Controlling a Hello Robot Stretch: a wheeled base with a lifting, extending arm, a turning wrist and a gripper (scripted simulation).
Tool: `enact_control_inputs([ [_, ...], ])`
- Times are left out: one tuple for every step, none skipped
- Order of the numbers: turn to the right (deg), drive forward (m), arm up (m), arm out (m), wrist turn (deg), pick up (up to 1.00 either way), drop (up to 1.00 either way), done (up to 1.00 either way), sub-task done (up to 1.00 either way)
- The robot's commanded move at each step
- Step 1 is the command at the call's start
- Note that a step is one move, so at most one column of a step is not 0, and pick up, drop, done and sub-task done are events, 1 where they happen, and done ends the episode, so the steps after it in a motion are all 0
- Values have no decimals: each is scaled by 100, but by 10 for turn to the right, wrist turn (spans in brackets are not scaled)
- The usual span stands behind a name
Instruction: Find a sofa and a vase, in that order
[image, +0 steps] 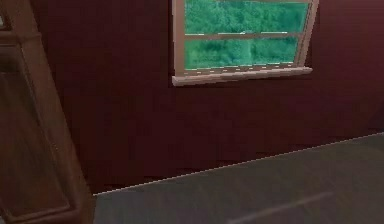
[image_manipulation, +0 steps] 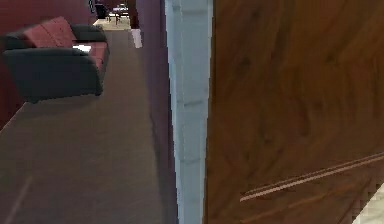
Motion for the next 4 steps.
enact_control_inputs([
  [0,40,0,0,0,0,0,0,0],
  [450,0,0,0,0,0,0,0,0],
  [330,0,0,0,0,0,0,0,0],
  [0,100,0,0,0,0,0,0,0],
])
